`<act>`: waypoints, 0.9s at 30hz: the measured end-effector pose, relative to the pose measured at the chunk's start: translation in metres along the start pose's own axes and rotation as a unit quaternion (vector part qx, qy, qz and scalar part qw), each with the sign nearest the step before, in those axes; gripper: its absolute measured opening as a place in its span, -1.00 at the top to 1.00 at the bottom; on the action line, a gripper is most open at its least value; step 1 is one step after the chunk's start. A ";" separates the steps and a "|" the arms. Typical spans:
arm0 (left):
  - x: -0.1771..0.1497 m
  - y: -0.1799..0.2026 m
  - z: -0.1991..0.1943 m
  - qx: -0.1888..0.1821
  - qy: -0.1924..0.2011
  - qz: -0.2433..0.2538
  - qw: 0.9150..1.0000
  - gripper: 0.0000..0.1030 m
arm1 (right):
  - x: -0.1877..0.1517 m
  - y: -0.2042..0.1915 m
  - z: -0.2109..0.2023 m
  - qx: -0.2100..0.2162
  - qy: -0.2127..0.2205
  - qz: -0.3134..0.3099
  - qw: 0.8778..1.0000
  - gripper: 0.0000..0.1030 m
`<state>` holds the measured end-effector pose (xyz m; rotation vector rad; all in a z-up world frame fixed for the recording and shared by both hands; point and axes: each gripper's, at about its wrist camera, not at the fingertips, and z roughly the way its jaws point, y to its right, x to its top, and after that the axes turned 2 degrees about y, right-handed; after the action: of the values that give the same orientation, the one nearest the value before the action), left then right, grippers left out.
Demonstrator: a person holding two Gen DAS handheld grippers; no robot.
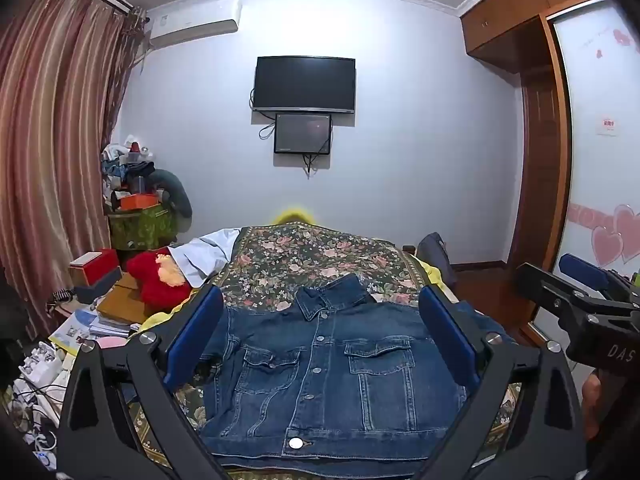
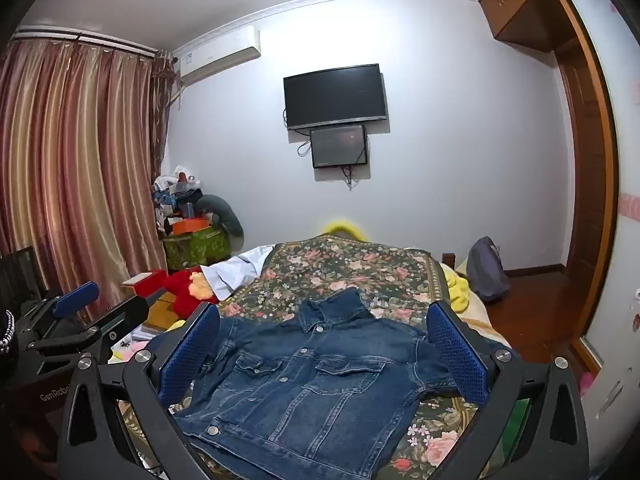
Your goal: Fold large clothes
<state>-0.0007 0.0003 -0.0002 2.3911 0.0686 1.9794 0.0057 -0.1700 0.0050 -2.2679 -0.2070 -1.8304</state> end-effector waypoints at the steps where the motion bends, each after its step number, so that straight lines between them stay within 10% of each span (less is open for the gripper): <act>1: 0.000 0.000 0.000 0.000 -0.001 0.002 1.000 -0.92 | 0.000 0.000 0.000 0.000 0.000 -0.001 1.000 -1.00; 27: -0.007 -0.005 0.009 0.008 -0.020 0.001 1.000 -0.93 | -0.002 0.001 0.010 0.000 -0.016 0.006 1.000 -1.00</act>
<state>0.0070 0.0046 -0.0094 2.4399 0.0795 1.9392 0.0154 -0.1680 0.0011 -2.2956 -0.1974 -1.7891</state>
